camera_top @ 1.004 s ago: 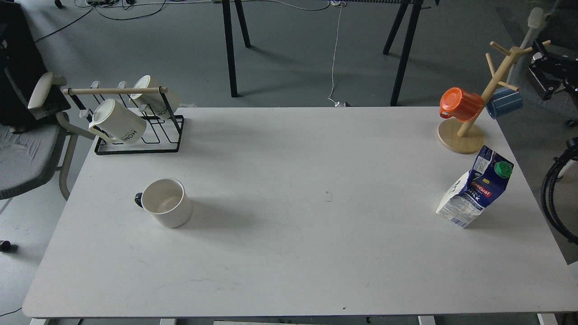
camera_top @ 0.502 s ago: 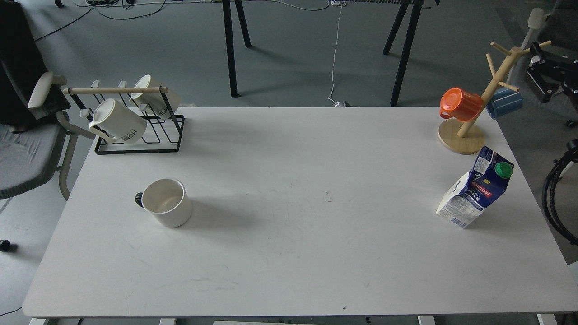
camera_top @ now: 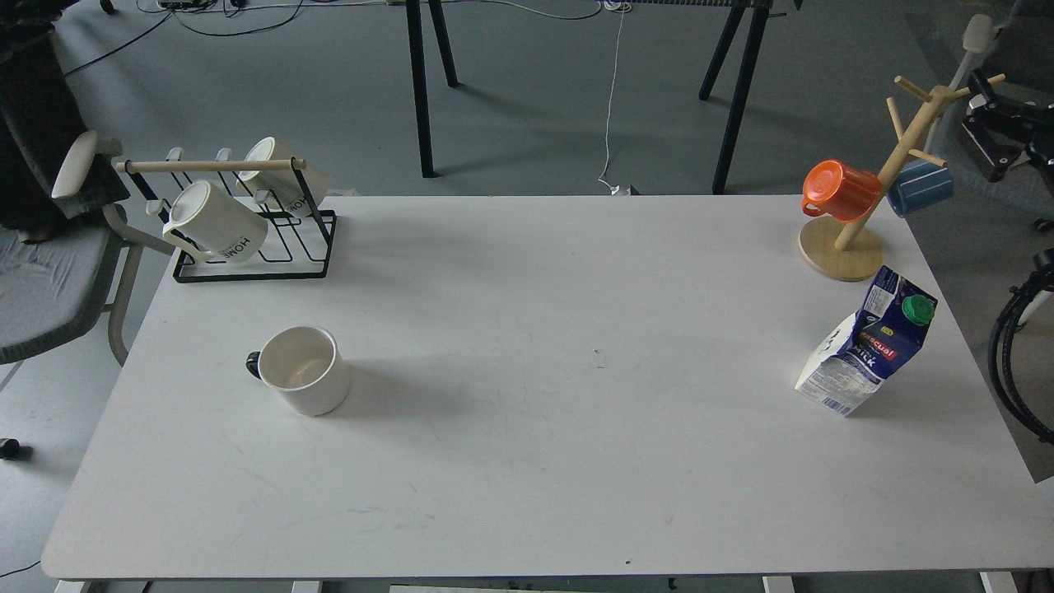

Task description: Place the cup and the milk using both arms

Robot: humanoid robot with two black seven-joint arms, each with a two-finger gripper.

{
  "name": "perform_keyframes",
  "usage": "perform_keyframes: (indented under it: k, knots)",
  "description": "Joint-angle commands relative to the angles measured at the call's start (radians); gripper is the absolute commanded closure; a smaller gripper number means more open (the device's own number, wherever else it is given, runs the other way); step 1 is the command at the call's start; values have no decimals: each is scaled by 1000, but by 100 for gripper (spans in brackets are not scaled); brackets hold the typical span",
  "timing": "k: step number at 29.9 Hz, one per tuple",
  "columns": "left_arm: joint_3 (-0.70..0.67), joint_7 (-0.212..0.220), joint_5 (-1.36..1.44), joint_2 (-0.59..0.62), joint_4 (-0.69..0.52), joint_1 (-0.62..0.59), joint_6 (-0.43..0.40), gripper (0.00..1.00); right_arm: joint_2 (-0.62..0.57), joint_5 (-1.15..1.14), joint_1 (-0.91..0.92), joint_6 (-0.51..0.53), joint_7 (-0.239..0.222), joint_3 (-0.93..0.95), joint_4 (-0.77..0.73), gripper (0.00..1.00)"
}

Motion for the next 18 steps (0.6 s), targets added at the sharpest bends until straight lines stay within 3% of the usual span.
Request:
perform_keyframes:
  k: [1, 11, 18]
  knots:
    - [13, 0, 178, 1, -112, 17, 0, 0, -2, 0, -1, 0, 0, 1, -6, 1]
    - [249, 0, 393, 92, -305, 95, 0, 0, -2, -27, -9, 0, 0, -1, -14, 1]
    - [415, 0, 577, 79, -314, 135, 55, 0, -2, -27, -41, 0, 7, -3, -13, 1]
